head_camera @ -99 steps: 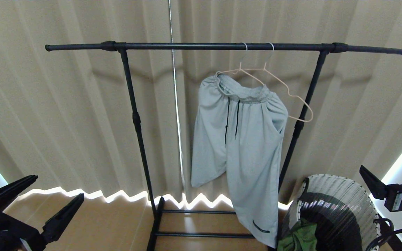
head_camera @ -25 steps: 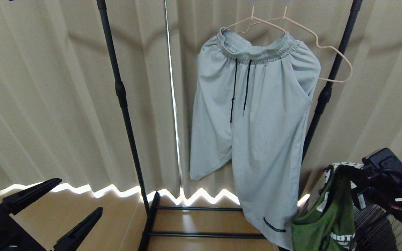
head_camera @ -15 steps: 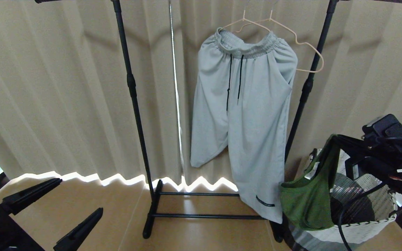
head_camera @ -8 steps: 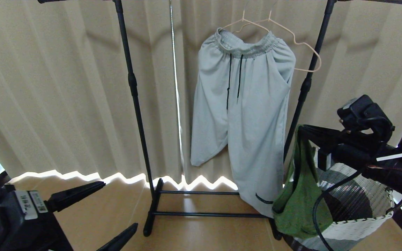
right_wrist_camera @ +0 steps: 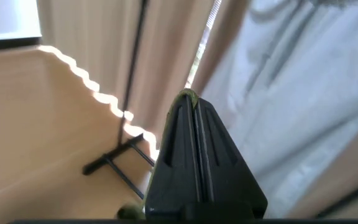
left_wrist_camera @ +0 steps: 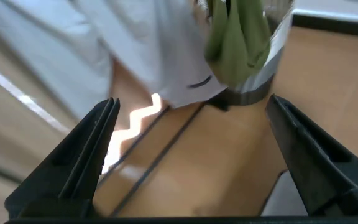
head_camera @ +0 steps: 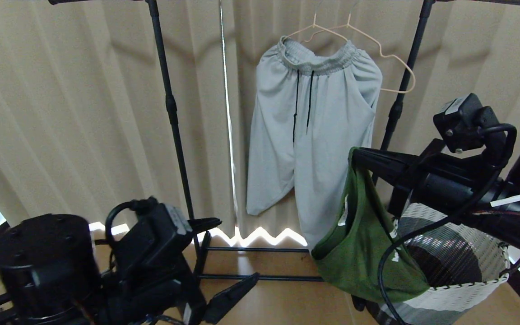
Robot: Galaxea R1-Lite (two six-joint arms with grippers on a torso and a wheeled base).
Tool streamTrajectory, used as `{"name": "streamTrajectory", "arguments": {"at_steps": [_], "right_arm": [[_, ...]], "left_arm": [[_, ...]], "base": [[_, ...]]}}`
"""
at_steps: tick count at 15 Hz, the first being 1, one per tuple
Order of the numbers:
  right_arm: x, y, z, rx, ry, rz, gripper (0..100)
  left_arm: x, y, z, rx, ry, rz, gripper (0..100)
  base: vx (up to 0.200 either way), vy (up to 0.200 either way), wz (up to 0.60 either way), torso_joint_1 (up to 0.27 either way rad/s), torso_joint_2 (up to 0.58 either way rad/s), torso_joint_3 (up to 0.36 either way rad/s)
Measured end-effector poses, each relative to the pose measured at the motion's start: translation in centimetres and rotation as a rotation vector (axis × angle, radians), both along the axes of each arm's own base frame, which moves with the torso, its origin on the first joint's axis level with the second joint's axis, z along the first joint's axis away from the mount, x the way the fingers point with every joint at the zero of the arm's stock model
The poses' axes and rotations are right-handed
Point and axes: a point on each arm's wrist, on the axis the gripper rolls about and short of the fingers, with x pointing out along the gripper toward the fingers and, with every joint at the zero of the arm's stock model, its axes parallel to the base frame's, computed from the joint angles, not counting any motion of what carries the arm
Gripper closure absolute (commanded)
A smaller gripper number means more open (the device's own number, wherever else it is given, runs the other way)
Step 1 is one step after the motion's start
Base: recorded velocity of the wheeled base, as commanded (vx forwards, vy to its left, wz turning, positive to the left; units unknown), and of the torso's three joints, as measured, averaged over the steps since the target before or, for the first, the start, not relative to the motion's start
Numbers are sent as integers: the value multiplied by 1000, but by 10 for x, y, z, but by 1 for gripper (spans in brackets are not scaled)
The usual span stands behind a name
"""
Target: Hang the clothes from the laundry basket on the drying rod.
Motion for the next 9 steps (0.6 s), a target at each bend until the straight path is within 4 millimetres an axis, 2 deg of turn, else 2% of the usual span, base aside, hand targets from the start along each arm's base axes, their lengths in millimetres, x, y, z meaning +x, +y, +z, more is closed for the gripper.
{"name": "streamTrajectory", "arguments": {"at_steps": [5, 9], "right_arm": [[-8, 5, 2, 23, 5, 79, 100], [-15, 13, 4, 77, 45, 131, 100]], "left_arm": [[41, -58, -7, -123, 172, -24, 0], [60, -78, -27, -115, 238, -75, 0]], "base": [[0, 0, 0, 0, 0, 0], [0, 0, 0, 0, 0, 0]]}}
